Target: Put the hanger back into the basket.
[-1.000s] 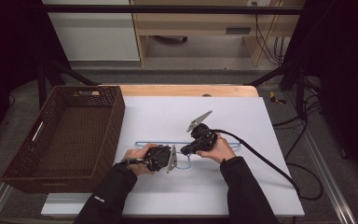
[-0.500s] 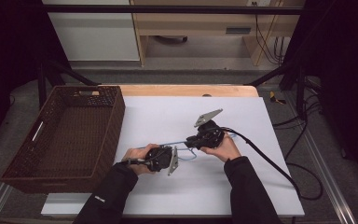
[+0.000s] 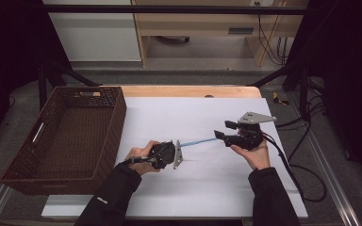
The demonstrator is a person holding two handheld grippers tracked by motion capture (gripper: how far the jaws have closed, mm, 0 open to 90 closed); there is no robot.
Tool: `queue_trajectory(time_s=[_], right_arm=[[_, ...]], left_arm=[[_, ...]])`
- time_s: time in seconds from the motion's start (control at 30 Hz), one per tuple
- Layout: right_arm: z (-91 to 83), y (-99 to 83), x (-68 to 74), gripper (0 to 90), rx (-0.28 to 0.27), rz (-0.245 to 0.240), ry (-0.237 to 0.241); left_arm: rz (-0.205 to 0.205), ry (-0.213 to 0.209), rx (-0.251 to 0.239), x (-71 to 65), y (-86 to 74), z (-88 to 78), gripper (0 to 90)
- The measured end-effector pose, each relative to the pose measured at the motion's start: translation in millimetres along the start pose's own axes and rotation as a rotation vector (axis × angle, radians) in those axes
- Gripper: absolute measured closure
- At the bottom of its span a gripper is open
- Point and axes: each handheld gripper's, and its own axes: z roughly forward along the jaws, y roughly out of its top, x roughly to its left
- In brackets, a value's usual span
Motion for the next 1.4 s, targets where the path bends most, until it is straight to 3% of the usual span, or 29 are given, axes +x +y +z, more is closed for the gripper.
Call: queue_trajectory(time_s=[0.07, 0.23, 0.4, 0.6, 0.83, 1.07, 1.13, 1.4], right_arm=[[-11.1, -7.4, -2.3, 38.1, 0.002, 0.007, -0.013], [-30.9, -25.7, -1.3, 34.0, 0.015, 0.019, -0.022], [-41.2, -41.5, 3.6, 22.6, 0.021, 0.029, -0.049], [-53.3, -57.7, 6.9, 17.7, -0.009, 0.045, -0.061], [-63.2, -76.9, 8.1, 15.5, 0.01, 0.075, -0.071], [-66.3, -80.5, 13.8, 12.8, 0.0, 0.083, -0.062], [-66.6, -81.1, 14.7, 12.8, -0.002, 0.079, -0.061], [-67.8, -83.3, 17.6, 9.8, -0.007, 0.076, -0.069]], left_arm=[[-0.012, 0.0, 0.015, 3.2, 1.8, -2.4, 87.6], [-0.113, -0.018, 0.003, 12.3, 6.1, -11.3, 87.6], [-0.199, -0.044, 0.003, 19.1, 9.8, -24.8, 87.6], [-0.294, -0.08, -0.011, 24.8, 12.1, -46.9, 87.6], [-0.339, -0.077, -0.017, 29.8, 19.1, -69.6, 87.5], [-0.384, -0.124, -0.009, 42.2, 24.4, -86.9, 87.5], [-0.394, -0.118, -0.001, 46.0, 24.8, -91.0, 87.5], [-0.478, -0.152, -0.026, 64.2, 20.2, -106.8, 87.6]])
